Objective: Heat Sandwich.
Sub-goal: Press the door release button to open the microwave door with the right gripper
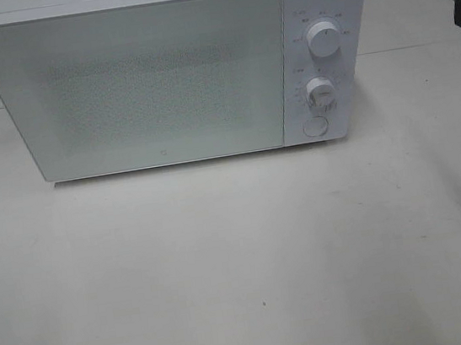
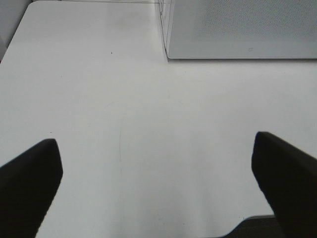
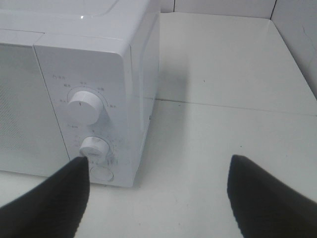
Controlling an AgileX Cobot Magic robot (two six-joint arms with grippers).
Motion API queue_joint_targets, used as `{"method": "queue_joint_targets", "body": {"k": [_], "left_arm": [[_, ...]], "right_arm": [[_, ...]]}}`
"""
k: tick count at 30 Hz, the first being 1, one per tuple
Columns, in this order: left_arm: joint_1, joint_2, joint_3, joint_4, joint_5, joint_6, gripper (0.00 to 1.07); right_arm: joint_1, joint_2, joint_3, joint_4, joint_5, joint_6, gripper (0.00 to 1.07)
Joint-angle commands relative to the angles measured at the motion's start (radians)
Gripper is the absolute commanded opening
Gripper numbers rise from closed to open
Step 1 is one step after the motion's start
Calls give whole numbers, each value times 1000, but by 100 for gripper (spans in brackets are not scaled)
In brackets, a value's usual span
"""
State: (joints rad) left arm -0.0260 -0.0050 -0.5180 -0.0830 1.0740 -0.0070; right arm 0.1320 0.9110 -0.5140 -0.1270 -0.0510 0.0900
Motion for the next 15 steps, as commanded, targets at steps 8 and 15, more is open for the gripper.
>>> {"method": "queue_joint_targets", "body": {"k": [8, 15], "left_arm": [[4, -15, 1, -8, -4, -3, 99], [4, -15, 1, -8, -4, -3, 99]], "right_arm": [[-1, 145, 119, 49, -382, -36, 75], [-1, 248, 214, 185, -619, -154, 75]]}}
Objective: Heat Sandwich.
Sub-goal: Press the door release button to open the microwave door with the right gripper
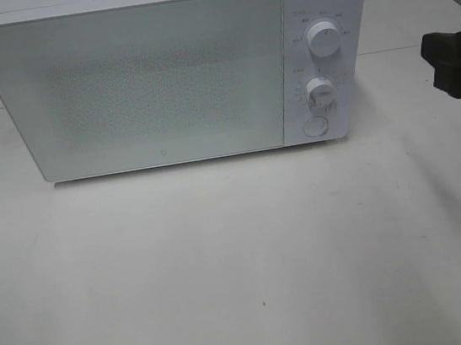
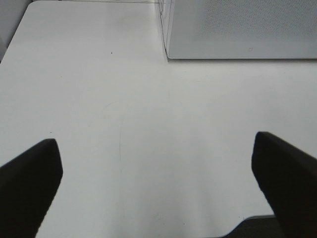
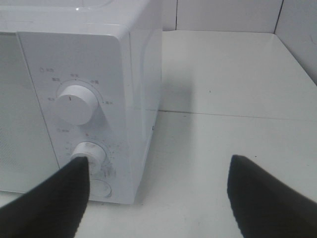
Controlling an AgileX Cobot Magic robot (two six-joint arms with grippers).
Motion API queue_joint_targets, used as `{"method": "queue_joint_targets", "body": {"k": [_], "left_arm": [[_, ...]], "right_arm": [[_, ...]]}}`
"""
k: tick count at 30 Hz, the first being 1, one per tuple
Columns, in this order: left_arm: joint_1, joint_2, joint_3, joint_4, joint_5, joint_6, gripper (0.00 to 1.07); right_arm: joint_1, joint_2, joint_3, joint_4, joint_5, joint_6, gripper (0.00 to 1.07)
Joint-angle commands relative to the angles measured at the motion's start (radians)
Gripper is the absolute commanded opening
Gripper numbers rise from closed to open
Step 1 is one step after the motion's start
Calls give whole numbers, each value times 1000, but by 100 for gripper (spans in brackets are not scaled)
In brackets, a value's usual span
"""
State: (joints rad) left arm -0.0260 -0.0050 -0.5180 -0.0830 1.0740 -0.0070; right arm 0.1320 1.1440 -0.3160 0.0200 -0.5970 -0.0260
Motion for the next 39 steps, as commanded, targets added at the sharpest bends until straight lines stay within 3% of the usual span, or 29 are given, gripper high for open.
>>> {"method": "queue_joint_targets", "body": {"k": [1, 8, 13, 15, 27, 39], "left_arm": [[4, -15, 1, -8, -4, -3, 99], [4, -15, 1, -8, -4, -3, 99], [4, -15, 1, -8, -4, -3, 99], [4, -15, 1, -8, -4, -3, 99], [4, -15, 1, -8, -4, -3, 99], [4, -15, 1, -8, -4, -3, 99]], "right_arm": [[-1, 42, 40, 69, -128, -51, 75], [20, 106, 87, 126, -218, -54, 75], [147, 179, 96, 270, -270, -155, 75], [236, 234, 96, 355, -327, -204, 75], [532, 454, 63, 650, -514, -221, 75], [679, 567, -32, 780, -520, -241, 75]]}}
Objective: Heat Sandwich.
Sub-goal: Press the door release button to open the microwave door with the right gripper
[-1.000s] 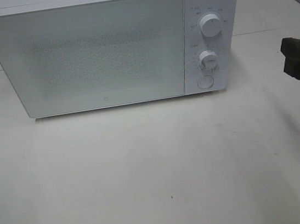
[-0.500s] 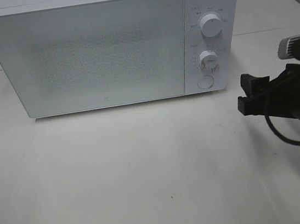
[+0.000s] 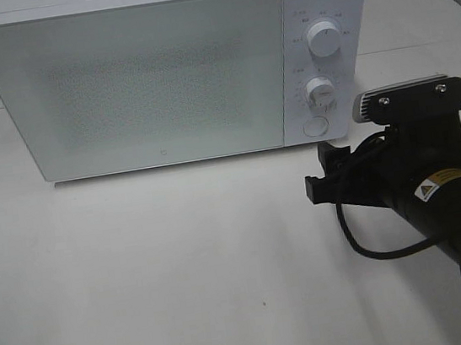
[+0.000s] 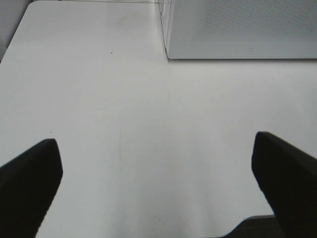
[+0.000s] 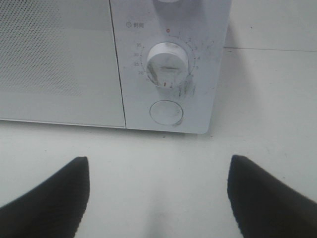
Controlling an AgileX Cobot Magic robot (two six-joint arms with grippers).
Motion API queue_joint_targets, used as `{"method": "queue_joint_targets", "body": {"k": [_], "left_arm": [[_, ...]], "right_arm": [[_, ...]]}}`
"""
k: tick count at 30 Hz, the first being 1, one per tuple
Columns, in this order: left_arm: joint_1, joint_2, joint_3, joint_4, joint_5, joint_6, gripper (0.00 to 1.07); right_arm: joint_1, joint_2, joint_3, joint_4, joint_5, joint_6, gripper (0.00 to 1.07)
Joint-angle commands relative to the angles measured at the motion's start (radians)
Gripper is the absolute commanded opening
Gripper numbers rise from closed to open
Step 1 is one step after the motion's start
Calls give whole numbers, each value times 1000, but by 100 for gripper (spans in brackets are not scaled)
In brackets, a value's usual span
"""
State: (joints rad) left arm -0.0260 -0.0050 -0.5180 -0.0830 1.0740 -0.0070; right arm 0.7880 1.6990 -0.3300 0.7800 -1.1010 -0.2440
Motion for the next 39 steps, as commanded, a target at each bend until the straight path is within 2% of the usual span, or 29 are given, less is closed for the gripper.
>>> {"method": "queue_joint_targets", "body": {"k": [1, 10, 19, 23, 24, 27, 28, 30, 33, 39], "left_arm": [[4, -15, 1, -8, -4, -3, 99], [4, -15, 1, -8, -4, -3, 99], [4, -15, 1, -8, -4, -3, 99], [4, -15, 1, -8, -4, -3, 99], [4, -15, 1, -8, -4, -3, 99], [4, -15, 1, -8, -4, -3, 99], [4, -15, 1, -8, -4, -3, 99], [4, -15, 1, -8, -4, -3, 99], [4, -15, 1, -8, -4, -3, 99], [4, -15, 1, -8, -4, -3, 99]], "right_arm": [[32, 16, -23, 28, -9, -31, 75], [32, 16, -23, 42, -7, -18, 75], [32, 16, -23, 43, -16, 270, 75], [32, 16, -23, 43, -24, 573, 75], [32, 16, -23, 43, -24, 573, 75], [32, 16, -23, 41, -24, 799, 75], [32, 16, -23, 41, -24, 938, 75], [32, 16, -23, 41, -24, 999, 75], [32, 16, -23, 40, -23, 1250, 75], [32, 16, -23, 41, -23, 1452, 70]]}}
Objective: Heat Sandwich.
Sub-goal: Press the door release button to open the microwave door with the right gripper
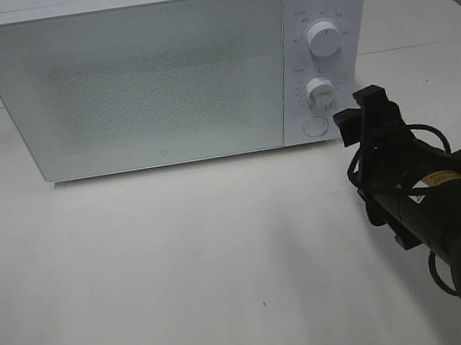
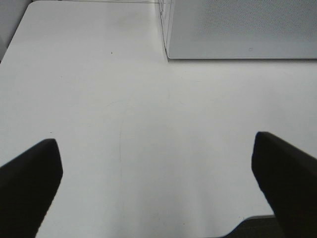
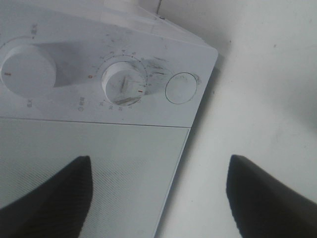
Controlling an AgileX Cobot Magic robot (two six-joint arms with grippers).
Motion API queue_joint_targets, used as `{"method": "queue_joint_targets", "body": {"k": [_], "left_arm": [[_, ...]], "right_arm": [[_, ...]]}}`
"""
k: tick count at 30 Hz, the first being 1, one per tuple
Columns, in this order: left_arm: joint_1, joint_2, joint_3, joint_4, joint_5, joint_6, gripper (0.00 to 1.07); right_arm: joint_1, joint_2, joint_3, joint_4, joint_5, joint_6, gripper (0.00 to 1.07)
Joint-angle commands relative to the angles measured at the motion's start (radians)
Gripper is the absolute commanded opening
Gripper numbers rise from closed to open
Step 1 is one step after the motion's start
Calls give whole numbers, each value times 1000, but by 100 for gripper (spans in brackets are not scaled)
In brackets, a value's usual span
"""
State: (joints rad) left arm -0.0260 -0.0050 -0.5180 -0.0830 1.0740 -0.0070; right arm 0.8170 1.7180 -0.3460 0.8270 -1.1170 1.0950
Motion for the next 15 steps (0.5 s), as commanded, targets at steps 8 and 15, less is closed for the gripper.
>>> {"method": "queue_joint_targets", "body": {"k": [8, 15], "left_arm": [[4, -15, 1, -8, -4, -3, 99], [4, -15, 1, -8, -4, -3, 99]], "right_arm": [[3, -3, -7, 5, -7, 269, 38], [2, -3, -7, 5, 27, 254, 4]]}}
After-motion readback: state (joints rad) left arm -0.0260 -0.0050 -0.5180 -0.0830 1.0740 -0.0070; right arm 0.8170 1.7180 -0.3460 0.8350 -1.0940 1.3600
